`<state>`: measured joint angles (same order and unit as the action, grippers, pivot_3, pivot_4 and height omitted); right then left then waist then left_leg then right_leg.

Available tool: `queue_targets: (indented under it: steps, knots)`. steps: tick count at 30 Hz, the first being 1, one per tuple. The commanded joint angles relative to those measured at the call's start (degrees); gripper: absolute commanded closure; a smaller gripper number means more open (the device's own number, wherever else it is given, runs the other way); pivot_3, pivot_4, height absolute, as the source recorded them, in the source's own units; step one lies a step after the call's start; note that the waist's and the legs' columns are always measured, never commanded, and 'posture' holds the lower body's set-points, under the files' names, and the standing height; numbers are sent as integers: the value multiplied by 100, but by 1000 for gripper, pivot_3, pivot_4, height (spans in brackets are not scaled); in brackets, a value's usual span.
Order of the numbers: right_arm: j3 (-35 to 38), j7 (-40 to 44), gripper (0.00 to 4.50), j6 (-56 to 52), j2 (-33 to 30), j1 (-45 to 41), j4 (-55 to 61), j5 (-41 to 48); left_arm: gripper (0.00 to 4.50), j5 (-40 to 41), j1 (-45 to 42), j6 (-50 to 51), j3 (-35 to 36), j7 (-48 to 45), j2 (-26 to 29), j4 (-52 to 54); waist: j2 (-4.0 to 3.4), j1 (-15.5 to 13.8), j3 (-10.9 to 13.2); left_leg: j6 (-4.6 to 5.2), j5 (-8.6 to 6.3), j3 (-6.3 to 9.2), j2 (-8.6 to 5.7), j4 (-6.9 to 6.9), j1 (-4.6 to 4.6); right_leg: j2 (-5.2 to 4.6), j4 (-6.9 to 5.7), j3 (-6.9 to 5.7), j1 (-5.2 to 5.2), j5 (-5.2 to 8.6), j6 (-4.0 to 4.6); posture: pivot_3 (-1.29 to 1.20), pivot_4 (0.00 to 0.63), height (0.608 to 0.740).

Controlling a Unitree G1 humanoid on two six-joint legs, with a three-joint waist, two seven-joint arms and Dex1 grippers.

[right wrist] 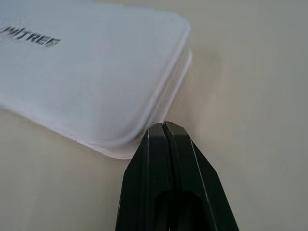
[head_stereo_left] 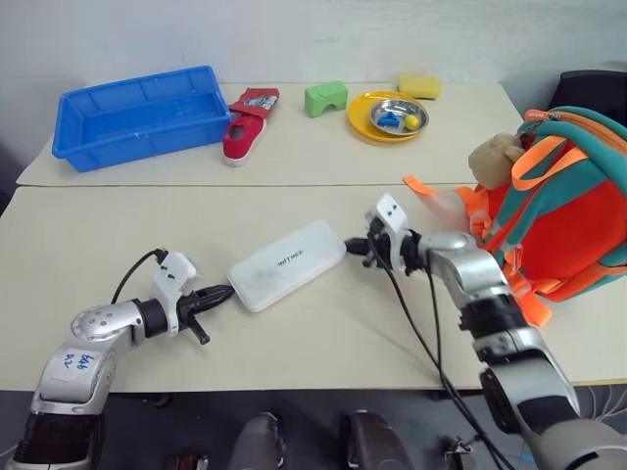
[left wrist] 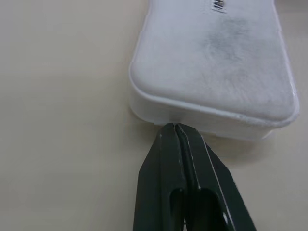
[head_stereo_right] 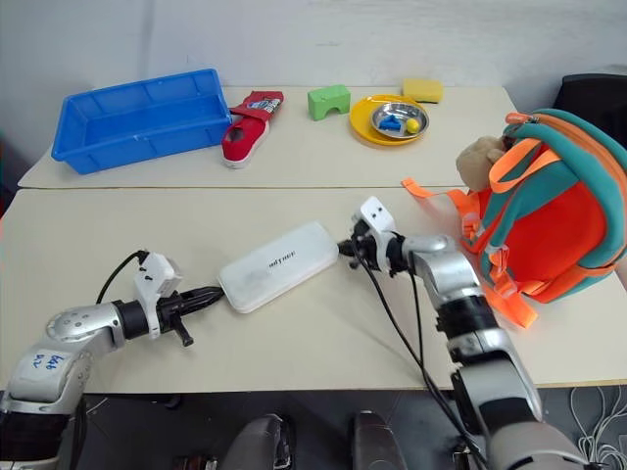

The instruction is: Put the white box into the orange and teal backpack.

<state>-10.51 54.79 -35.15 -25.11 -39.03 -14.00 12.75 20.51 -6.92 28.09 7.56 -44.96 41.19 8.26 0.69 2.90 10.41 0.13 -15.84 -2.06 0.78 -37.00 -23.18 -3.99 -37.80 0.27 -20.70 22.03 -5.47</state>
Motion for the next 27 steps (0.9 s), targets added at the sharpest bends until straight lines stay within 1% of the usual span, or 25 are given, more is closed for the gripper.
queue_targets:
  steps: [1, 8, 12, 15, 18, 20, 22, 25, 27]
  knots:
    - [-26, 202, 4500, -573, -105, 339, 1212, 424, 4463, -136, -325, -330, -191, -271, 33, -331, 0, 9, 0, 1, -1, 0, 0, 0, 1, 0, 4, -1, -1, 0, 0, 0, 150, 740]
    - [305, -3, 4500, -1187, -372, 1027, 2290, 731, 4463, -326, -1062, -609, -472, -627, -112, -1082, 0, -52, 0, 1, -1, 1, 1, 1, 0, -1, 4, -3, -4, 0, 0, 0, 150, 740]
    - [454, -334, 4500, -1125, -489, 1355, 2484, 591, 4463, -440, -1447, -649, -624, -747, -188, -1437, 0, -123, 0, 2, -1, 0, -3, -5, 0, -5, 4, -2, -3, 0, 0, 0, 150, 740]
    - [525, -500, 4500, -980, -616, 1445, 2515, 459, 4463, -401, -1515, -483, -618, -997, -36, -1580, 0, -128, 0, 3, -1, 0, -4, -5, -1, -5, 4, -2, -3, 0, 0, 0, 150, 740]
    - [504, -644, 4500, -717, -811, 1520, 2582, 257, 3893, -299, -1549, -104, -610, -1527, 365, -1790, 0, -111, 0, 2, -1, 1, -4, -3, -1, -5, 4, -2, -4, 0, 0, 0, 150, 740]
    - [408, -692, 4500, -430, -939, 1570, 2640, 78, 3309, -78, -1747, 368, -542, -1810, 554, -1921, 0, -103, 0, 2, -1, -2, -4, 1, -1, -4, 3, 0, -9, 0, 0, 0, 150, 740]
    - [243, -763, 4500, 40, -1053, 1652, 2709, -220, 2660, 251, -2057, 1201, -515, -2049, 720, -1979, 1, -114, 0, 3, 0, -1, -3, -1, -2, -4, 1, -2, -11, 1, 1, 0, 150, 740]
    - [139, -805, 4500, 305, -1034, 1734, 2891, -334, 1764, 767, -2491, 2603, -608, -2480, 943, -2125, 2, -116, 1, 4, 0, -1, -4, -3, -3, -3, 0, 0, -9, 1, 1, 0, 150, 740]
    - [87, -795, 4500, 399, -1018, 1785, 3006, -338, 1179, 833, -2717, 3115, -754, -2565, 970, -2370, 2, -117, 1, 4, 0, -1, -5, -5, -6, -3, -3, 0, -10, 1, 0, 0, 150, 740]
